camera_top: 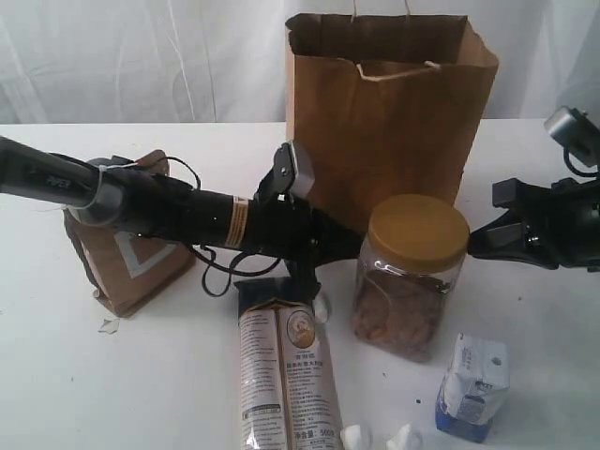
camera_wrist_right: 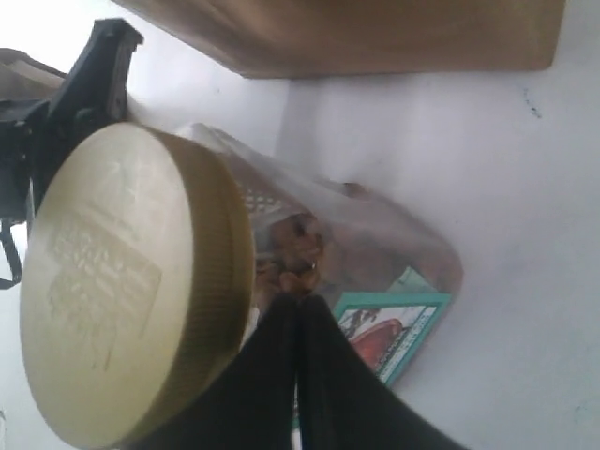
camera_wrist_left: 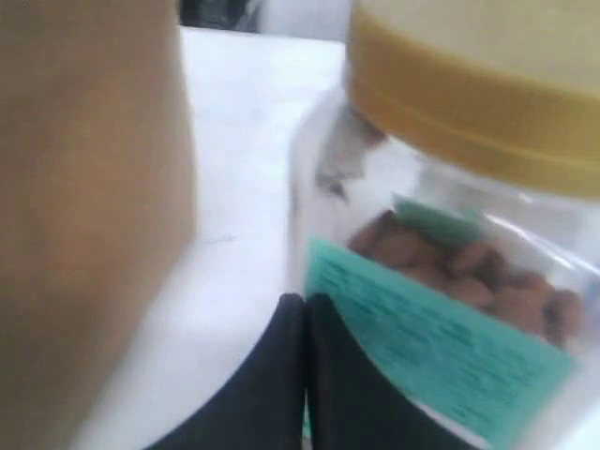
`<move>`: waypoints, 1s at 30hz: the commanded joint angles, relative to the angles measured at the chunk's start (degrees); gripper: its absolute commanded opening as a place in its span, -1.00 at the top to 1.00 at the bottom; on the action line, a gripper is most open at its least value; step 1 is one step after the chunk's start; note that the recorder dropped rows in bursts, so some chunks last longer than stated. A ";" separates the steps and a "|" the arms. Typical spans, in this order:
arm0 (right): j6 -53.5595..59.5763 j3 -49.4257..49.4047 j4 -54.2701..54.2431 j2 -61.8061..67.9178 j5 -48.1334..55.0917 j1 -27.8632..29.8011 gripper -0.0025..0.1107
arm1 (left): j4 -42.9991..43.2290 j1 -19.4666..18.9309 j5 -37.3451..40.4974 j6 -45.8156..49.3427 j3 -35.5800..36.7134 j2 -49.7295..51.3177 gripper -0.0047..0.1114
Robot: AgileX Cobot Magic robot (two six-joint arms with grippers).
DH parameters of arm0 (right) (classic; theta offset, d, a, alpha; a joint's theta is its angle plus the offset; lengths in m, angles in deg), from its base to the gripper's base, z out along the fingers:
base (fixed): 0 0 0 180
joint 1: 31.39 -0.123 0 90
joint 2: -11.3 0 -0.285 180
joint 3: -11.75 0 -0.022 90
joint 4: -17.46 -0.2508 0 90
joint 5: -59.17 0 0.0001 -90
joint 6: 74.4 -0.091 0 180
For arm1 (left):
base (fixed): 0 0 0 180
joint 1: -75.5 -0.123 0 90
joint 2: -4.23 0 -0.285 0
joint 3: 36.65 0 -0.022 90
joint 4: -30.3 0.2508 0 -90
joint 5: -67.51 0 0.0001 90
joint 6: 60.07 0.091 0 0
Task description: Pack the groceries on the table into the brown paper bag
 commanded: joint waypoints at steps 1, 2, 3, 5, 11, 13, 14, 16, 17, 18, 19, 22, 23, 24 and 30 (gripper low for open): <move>0.57 -0.19 -0.49 -0.01 -1.62 0.08 0.96 | 10.30 0.39 -2.35 -7.90 -0.09 -0.87 0.92; 0.57 -0.19 -0.73 -0.01 -2.82 0.08 0.96 | 11.25 0.39 -2.35 -9.87 -0.09 -0.87 0.92; 0.57 -0.19 -0.85 -0.01 -3.80 0.08 0.96 | 12.11 0.39 -2.35 -11.22 -0.09 -0.87 0.92; 0.57 -0.19 -0.94 -0.01 -6.24 0.08 0.96 | 14.86 0.39 -2.35 -14.67 -0.09 -0.87 0.92; -0.15 -0.19 -0.40 -0.62 -15.65 0.08 0.96 | 17.22 0.39 -2.35 -21.02 0.57 -1.70 0.92; -2.93 -0.19 -0.55 -1.81 -20.19 0.08 0.96 | 17.22 0.39 -2.35 -20.80 0.69 -2.57 0.92; -4.28 -0.19 -0.06 -3.19 -21.82 0.18 0.96 | 17.22 -0.08 -2.35 -20.80 0.69 -3.46 0.92; -5.88 -0.19 7.91 -6.02 -17.92 0.18 0.96 | 13.72 -0.87 -2.35 -20.08 0.69 -5.49 0.92; -8.35 -0.19 12.80 -6.88 -14.35 0.18 0.96 | 12.98 -1.31 -1.25 -19.21 0.53 -6.12 0.92; -11.10 -0.19 18.47 -8.44 -6.48 0.18 0.96 | 13.08 -1.55 1.49 -18.54 -0.06 -6.48 0.92; -11.39 -0.30 20.30 -9.42 -1.90 0.07 0.96 | 13.50 -1.69 2.38 -17.91 -0.36 -6.48 0.92; -11.71 -1.87 19.01 -11.06 2.77 0.07 0.96 | 11.97 -1.69 5.80 -13.36 -0.48 -5.48 0.92; -11.71 -2.44 17.56 -11.04 3.16 0.07 0.96 | 9.85 -1.31 6.96 -11.40 -0.48 -4.86 0.92; -10.87 -2.97 16.37 -11.04 3.89 -0.46 0.96 | 7.61 -1.17 7.44 -9.24 -0.48 -3.84 0.92; -10.64 -3.23 16.12 -11.04 3.97 -5.10 0.96 | 7.14 -0.14 0.61 -10.42 -0.48 -3.10 0.92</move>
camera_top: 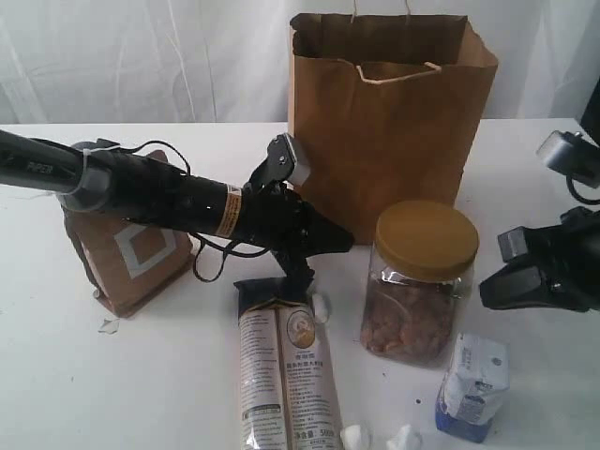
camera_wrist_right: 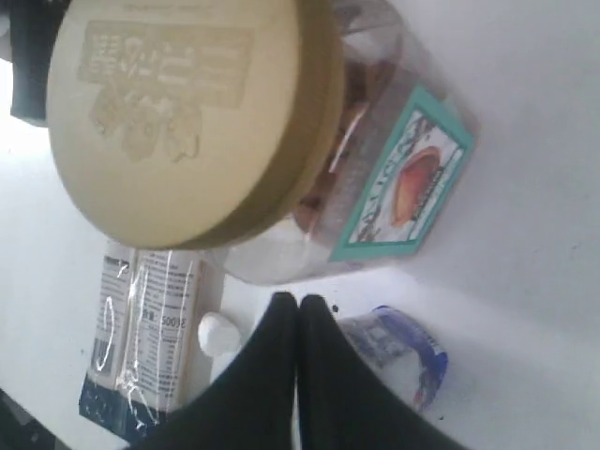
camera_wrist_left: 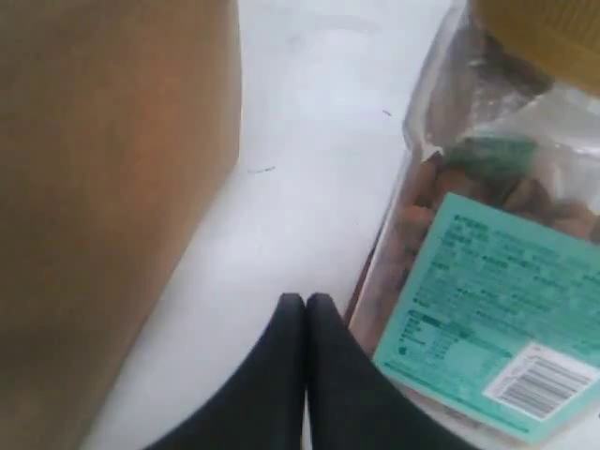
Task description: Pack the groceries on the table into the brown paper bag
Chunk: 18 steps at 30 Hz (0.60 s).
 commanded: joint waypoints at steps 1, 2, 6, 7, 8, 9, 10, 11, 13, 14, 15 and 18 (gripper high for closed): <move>0.27 -0.43 -0.46 -0.29 -3.23 -2.25 0.96 | 1.36 1.54 -7.93 -2.93 -0.11 -0.23 0.92; 0.27 -0.43 -0.88 -0.29 -6.55 -2.25 0.96 | 2.89 2.14 -8.36 -4.44 -0.11 -0.23 0.92; 0.27 -0.43 -1.62 3.11 -15.60 -2.25 0.96 | 8.50 4.47 -8.62 -9.42 -0.11 -0.35 0.92; 0.27 -0.43 -1.76 4.60 -16.73 -2.25 0.96 | 8.62 4.70 -9.35 -10.21 -0.11 -0.35 0.92; 0.75 -0.43 -1.76 5.58 -17.78 -2.25 0.96 | 8.45 4.70 -9.38 -10.78 -0.11 -0.35 0.92; 1.33 -0.43 -1.76 6.46 -19.14 -2.25 0.96 | 8.50 4.70 -9.38 -11.48 -0.11 -0.35 0.92; 1.68 -0.43 -1.76 7.08 -20.79 -2.25 0.96 | 8.50 4.70 -9.38 -12.18 -0.11 -0.35 0.92; 2.27 -0.43 -1.76 7.73 -22.15 -2.25 0.96 | 8.50 4.70 -9.38 -12.62 -0.11 -0.35 0.92; 2.65 -0.43 -1.76 8.53 -24.07 -2.25 0.96 | 8.62 4.70 -9.38 -13.51 -0.11 -0.35 0.92; 2.77 -0.43 -1.76 8.63 -24.50 -2.25 0.96 | 8.62 4.70 -9.38 -13.50 -0.11 -0.35 0.92; 3.10 -0.43 -1.76 8.63 -24.50 -2.25 0.96 | 8.62 4.70 -9.38 -13.67 -0.11 -0.35 0.92; 3.66 -0.43 -0.82 7.17 -24.16 -2.02 0.96 | 8.62 4.43 -9.38 -13.67 -0.11 -0.35 0.92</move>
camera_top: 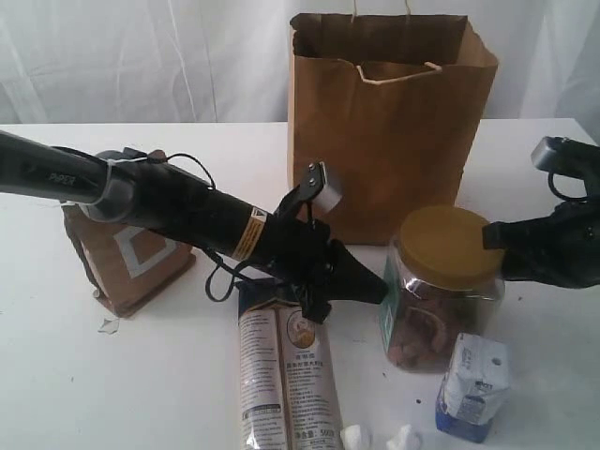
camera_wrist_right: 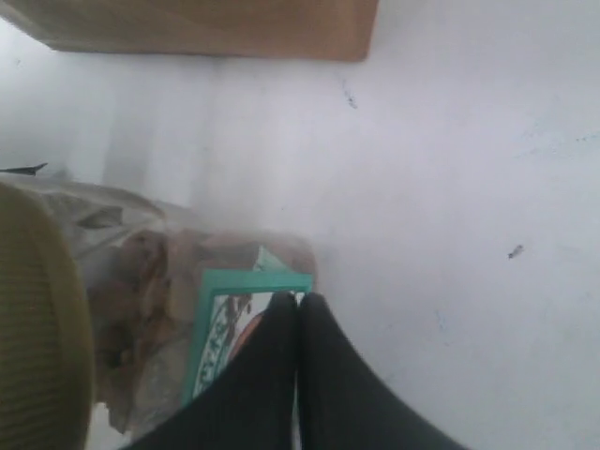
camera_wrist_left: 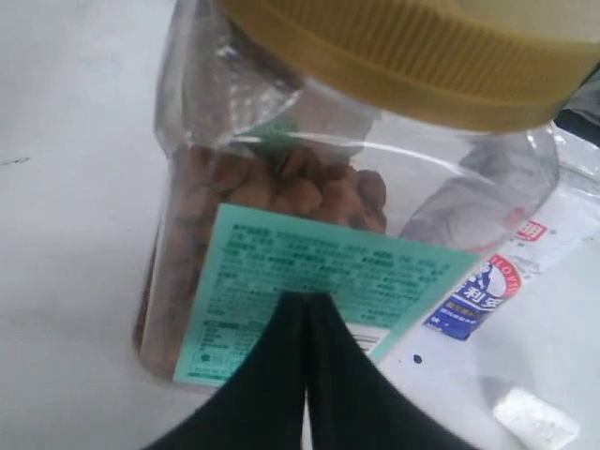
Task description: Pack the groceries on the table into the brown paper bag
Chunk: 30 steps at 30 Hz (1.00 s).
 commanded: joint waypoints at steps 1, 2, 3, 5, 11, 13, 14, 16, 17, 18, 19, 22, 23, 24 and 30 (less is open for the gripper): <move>1.30 -0.14 0.84 -2.13 -0.60 0.23 0.96 | 0.41 -0.18 -0.53 -0.84 -0.11 -0.35 0.92; 1.18 -0.14 1.06 -3.39 -0.28 0.23 0.96 | 0.41 -0.60 0.32 -1.01 -0.11 -0.35 0.92; 0.88 -0.14 1.22 -4.90 0.89 0.23 0.96 | 0.29 -0.71 1.92 -1.01 -0.11 -0.35 0.92; -1.72 -0.14 3.63 -8.07 4.48 0.23 0.96 | 0.05 -1.29 3.43 -1.29 -0.11 -0.35 0.92; -9.11 -3.73 9.64 -16.92 15.26 0.23 0.96 | -1.53 -2.80 9.19 -0.51 -0.11 -0.35 0.92; -9.23 -5.24 8.24 -19.72 16.18 0.12 0.96 | -4.41 -2.91 12.84 1.85 -0.11 -0.35 0.92; -9.23 -5.98 7.27 -20.78 16.66 0.12 0.96 | -6.58 -2.91 13.99 3.71 -0.11 -0.35 0.92; -9.23 -7.41 6.36 -22.03 16.68 0.12 0.96 | -10.77 -2.91 14.00 7.94 -0.11 -0.35 0.92; -9.23 -8.11 6.29 -22.31 16.41 0.12 0.96 | -12.94 -2.91 13.77 9.91 -0.11 -0.35 0.92; -9.23 -8.77 6.25 -22.30 15.78 0.12 0.96 | -15.04 -2.91 13.52 11.32 -0.11 -0.35 0.92; -9.23 -9.40 6.15 -22.19 14.82 0.12 0.96 | -16.60 -2.74 13.52 12.25 -0.11 -0.35 0.92; -9.23 -10.64 4.64 -21.53 10.63 0.12 0.96 | -19.90 -2.65 13.52 14.95 -0.11 -0.35 0.92; -9.13 -10.92 3.85 -21.14 9.21 0.12 0.96 | -20.52 -2.54 13.52 15.83 -0.11 -0.35 0.92; -8.89 -11.03 2.77 -20.61 8.10 0.12 0.96 | -21.29 -2.39 13.52 16.84 -0.11 -0.35 0.92; -1.26 -11.03 -6.61 -15.60 7.15 0.12 0.96 | -24.59 1.33 14.92 22.76 -1.18 -0.24 0.92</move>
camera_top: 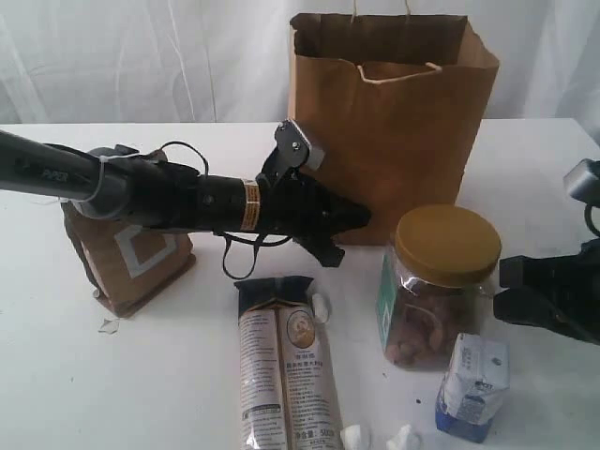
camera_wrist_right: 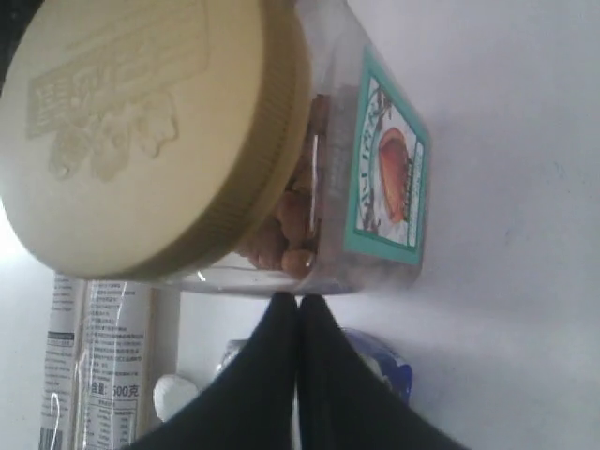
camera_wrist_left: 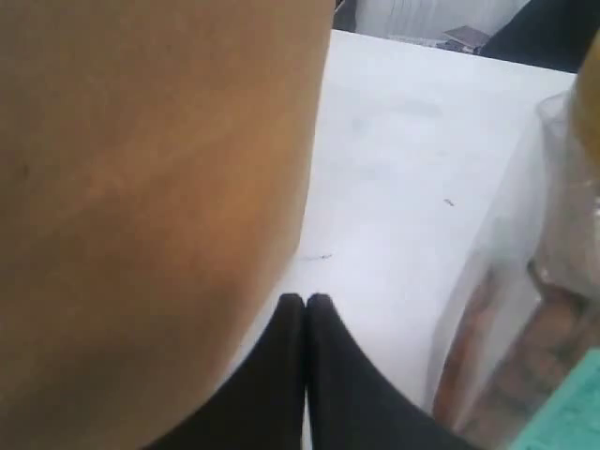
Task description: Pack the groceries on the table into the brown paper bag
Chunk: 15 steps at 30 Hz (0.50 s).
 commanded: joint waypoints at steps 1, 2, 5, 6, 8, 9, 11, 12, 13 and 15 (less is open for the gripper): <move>3.70 -0.14 -3.51 2.79 -0.61 0.12 0.96 | -0.56 3.39 3.50 1.96 -2.36 -0.34 0.92; 3.89 -0.14 -3.51 3.30 -0.61 0.12 0.96 | -0.31 4.05 5.39 1.96 -3.51 -0.34 0.92; 5.02 -0.14 -3.63 4.04 -1.81 0.12 0.96 | 1.49 4.95 4.28 -1.37 -7.14 0.28 0.92; 5.17 -0.14 -3.63 4.04 -3.31 0.12 0.96 | 4.63 5.02 2.84 -5.59 -7.69 0.27 0.92; 5.17 -0.14 -3.63 4.04 -5.13 0.12 0.96 | 12.37 5.02 0.12 -12.17 -7.69 0.27 0.92; 5.17 -0.14 -3.63 4.04 -6.22 0.12 0.96 | 16.45 5.02 -0.45 -15.27 -7.69 0.27 0.92; 5.28 -0.14 -3.63 4.04 -6.75 0.12 0.96 | 23.16 5.02 -1.41 -22.41 -7.69 0.27 0.92; 5.40 -0.14 -3.63 4.04 -6.86 0.12 0.96 | 24.51 5.02 -2.45 -24.47 -7.69 0.27 0.92; 6.14 -0.14 -3.63 4.04 -6.98 0.12 0.96 | 24.51 5.02 -3.99 -24.84 -7.69 0.27 0.92; 6.26 -0.14 -3.63 4.04 -4.50 0.12 0.96 | 24.51 5.02 -6.52 -25.25 -7.69 0.27 0.92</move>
